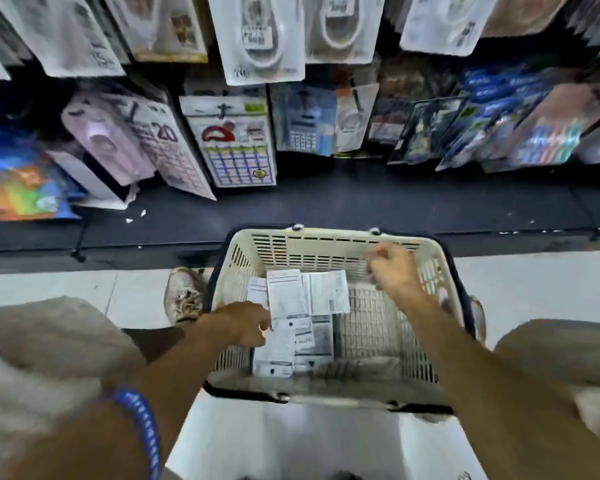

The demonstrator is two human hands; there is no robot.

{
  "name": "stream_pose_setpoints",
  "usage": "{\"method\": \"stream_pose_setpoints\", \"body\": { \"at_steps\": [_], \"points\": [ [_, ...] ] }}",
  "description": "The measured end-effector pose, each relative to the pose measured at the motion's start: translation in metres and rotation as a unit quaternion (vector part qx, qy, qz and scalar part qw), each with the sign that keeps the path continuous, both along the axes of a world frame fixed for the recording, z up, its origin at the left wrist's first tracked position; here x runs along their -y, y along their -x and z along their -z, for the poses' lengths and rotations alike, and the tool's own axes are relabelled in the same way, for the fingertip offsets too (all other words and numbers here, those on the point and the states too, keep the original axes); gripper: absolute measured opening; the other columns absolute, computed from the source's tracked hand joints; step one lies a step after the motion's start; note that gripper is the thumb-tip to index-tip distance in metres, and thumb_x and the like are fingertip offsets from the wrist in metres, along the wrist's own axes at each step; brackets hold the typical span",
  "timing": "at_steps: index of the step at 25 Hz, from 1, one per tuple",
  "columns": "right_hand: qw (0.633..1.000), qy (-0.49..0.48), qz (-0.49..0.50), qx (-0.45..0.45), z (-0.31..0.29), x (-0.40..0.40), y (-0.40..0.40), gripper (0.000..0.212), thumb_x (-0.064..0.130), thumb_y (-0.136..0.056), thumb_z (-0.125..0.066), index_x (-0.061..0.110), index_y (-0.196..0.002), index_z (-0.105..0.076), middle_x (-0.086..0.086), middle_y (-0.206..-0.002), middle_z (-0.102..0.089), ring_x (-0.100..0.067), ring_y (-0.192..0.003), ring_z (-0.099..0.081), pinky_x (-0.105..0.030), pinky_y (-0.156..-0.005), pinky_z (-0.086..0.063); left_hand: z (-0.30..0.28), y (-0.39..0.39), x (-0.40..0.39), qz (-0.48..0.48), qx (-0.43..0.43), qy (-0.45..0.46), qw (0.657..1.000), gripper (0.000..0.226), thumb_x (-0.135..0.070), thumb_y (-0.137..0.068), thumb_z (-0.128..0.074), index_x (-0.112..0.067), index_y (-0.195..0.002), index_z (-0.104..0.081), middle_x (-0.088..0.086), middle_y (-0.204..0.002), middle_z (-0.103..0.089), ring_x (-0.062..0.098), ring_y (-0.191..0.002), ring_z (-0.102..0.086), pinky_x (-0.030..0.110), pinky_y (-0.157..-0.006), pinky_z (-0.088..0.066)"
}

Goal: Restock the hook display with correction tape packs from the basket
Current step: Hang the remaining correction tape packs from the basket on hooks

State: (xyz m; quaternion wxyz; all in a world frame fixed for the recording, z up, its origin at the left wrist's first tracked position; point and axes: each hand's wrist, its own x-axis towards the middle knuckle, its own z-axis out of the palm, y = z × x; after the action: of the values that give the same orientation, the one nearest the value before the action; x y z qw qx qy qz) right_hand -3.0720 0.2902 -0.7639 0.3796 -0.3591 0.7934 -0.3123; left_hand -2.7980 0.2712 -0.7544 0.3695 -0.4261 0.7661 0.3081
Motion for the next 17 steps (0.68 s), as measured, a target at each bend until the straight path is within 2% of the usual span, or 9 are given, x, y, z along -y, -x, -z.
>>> {"method": "stream_pose_setpoints", "body": {
  "at_steps": [1,3,5,7,9,11,14,16,17],
  "points": [
    [0.984,-0.126,-0.125,-0.011,0.027,-0.023,-0.008,0.016,0.013,-0.096,-0.062,0.009,-0.111,-0.065,-0.016,-0.107,-0.068,-0.024,-0.087,-0.061,-0.032,-0.072,-0.05,0.017,-0.005,-0.011,-0.007,-0.001,-0.012,1.0,0.038,-0.029,-0.096,-0.061,-0.018,-0.132,-0.057,0.005,-0.145,-0.053,0.027,-0.126,-0.053,0.027,-0.095,-0.043],
    [0.877,-0.324,-0.345,-0.082,0.077,-0.062,-0.014,0.039,0.018,-0.099,-0.059,0.012,-0.137,-0.053,-0.011,-0.135,-0.058,-0.026,-0.118,-0.057,-0.031,-0.096,-0.047,0.044,-0.001,-0.026,-0.02,-0.011,-0.03,0.999,0.037,-0.028,-0.094,-0.063,-0.021,-0.13,-0.059,0.005,-0.141,-0.055,0.026,-0.123,-0.056,0.028,-0.093,-0.045],
    [0.823,-0.338,-0.427,-0.16,0.103,-0.086,-0.017,0.037,0.023,-0.097,-0.06,0.018,-0.134,-0.06,-0.008,-0.139,-0.06,-0.026,-0.122,-0.059,-0.032,-0.101,-0.047,0.06,0.013,-0.031,-0.068,-0.037,-0.051,0.996,0.04,-0.028,-0.091,-0.066,-0.026,-0.13,-0.058,0.004,-0.138,-0.057,0.024,-0.118,-0.058,0.028,-0.09,-0.046],
    [0.838,-0.321,-0.417,-0.146,0.109,-0.084,-0.016,0.027,0.022,-0.092,-0.066,0.02,-0.118,-0.071,-0.006,-0.122,-0.07,-0.023,-0.105,-0.068,-0.029,-0.088,-0.053,0.072,0.027,-0.028,-0.195,-0.1,-0.086,0.972,0.045,-0.028,-0.087,-0.074,-0.028,-0.129,-0.057,0.004,-0.127,-0.064,0.019,-0.105,-0.064,0.031,-0.084,-0.053],
    [0.897,-0.306,-0.319,0.009,0.105,-0.063,-0.006,0.016,0.02,-0.088,-0.075,0.021,-0.104,-0.076,-0.002,-0.104,-0.076,-0.017,-0.09,-0.072,-0.031,-0.079,-0.059,0.077,0.034,-0.024,-0.35,-0.182,-0.139,0.908,0.054,-0.026,-0.079,-0.085,-0.029,-0.124,-0.055,-0.003,-0.115,-0.068,0.01,-0.096,-0.067,0.029,-0.075,-0.057],
    [0.917,-0.271,-0.225,0.187,0.092,-0.037,0.005,0.007,0.028,-0.084,-0.081,0.026,-0.09,-0.079,0.002,-0.094,-0.079,-0.015,-0.084,-0.076,-0.03,-0.075,-0.06,0.079,0.037,-0.016,-0.469,-0.251,-0.156,0.832,0.062,-0.017,-0.071,-0.091,-0.022,-0.124,-0.058,-0.005,-0.112,-0.073,0.013,-0.101,-0.07,0.03,-0.083,-0.058],
    [0.89,-0.27,-0.154,0.333,0.095,-0.019,-0.003,0.039,0.06,-0.082,-0.073,0.025,-0.099,-0.08,-0.002,-0.104,-0.079,-0.02,-0.094,-0.076,-0.029,-0.072,-0.061,0.078,0.038,-0.002,-0.606,-0.308,-0.114,0.724,0.05,-0.001,-0.072,-0.087,-0.015,-0.114,-0.063,0.005,-0.109,-0.076,0.022,-0.097,-0.073,0.033,-0.072,-0.061],
    [0.908,-0.275,-0.061,0.312,0.116,-0.028,-0.026,0.053,0.065,-0.089,-0.061,0.016,-0.102,-0.075,-0.006,-0.099,-0.079,-0.027,-0.094,-0.076,-0.03,-0.071,-0.06,0.077,0.033,0.004,-0.671,-0.322,-0.07,0.665,0.044,0.007,-0.074,-0.083,-0.012,-0.109,-0.064,0.006,-0.104,-0.075,0.018,-0.085,-0.074,0.026,-0.059,-0.058],
    [0.936,-0.255,0.008,0.243,0.128,-0.036,-0.037,0.044,0.057,-0.091,-0.065,0.013,-0.095,-0.069,-0.007,-0.093,-0.078,-0.03,-0.094,-0.075,-0.032,-0.074,-0.058,0.076,0.029,0.003,-0.689,-0.321,-0.053,0.648,0.04,0.008,-0.075,-0.081,-0.012,-0.106,-0.065,0.005,-0.1,-0.076,0.013,-0.075,-0.074,0.022,-0.053,-0.055]
  ]
}}
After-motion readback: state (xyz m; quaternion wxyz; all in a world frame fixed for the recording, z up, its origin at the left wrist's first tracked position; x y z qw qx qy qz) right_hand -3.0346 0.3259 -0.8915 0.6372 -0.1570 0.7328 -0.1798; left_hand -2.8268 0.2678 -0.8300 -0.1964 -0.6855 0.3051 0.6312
